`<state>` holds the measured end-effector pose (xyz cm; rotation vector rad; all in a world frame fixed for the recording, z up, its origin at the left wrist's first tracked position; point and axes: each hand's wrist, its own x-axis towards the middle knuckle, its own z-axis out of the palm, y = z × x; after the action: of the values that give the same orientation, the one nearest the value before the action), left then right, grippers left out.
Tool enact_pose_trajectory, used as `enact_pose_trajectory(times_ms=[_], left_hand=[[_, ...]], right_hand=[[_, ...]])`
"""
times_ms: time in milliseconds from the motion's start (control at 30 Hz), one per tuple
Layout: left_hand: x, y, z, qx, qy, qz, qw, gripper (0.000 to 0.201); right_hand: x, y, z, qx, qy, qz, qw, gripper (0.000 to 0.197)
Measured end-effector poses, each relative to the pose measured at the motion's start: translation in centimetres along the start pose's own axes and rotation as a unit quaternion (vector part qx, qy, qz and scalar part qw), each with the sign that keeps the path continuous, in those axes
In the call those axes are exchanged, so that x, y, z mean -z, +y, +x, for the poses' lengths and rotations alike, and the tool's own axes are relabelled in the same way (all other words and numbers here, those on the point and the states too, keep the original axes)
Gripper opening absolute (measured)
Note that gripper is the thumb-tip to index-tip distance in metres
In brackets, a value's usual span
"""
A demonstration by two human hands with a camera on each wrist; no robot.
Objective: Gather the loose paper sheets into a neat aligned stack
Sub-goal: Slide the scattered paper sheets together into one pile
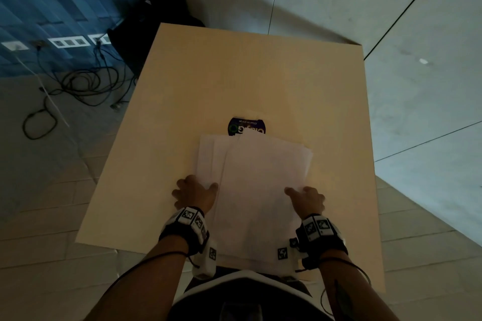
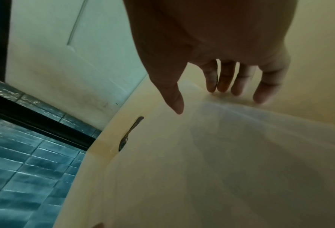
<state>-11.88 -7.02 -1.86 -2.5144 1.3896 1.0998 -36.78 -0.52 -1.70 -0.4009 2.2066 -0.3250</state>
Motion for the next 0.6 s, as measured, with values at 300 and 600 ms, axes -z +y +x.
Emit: enact_pose_trajectory(times_ms=[300, 600], left_hand=[[-0.7, 0.5, -0.8, -0.037, -0.01, 0.026, 0.999, 0.068], [0.0, 0.1, -0.4, -0.023, -0.015, 0.006, 1.0, 0.068]], right_hand=[[-0.7, 0.7, -0.4, 0.029, -0.037, 0.003, 0.999, 0.072], [0.6, 0.9, 0.0, 0.016, -0.029, 0.001, 0.999, 0.07]])
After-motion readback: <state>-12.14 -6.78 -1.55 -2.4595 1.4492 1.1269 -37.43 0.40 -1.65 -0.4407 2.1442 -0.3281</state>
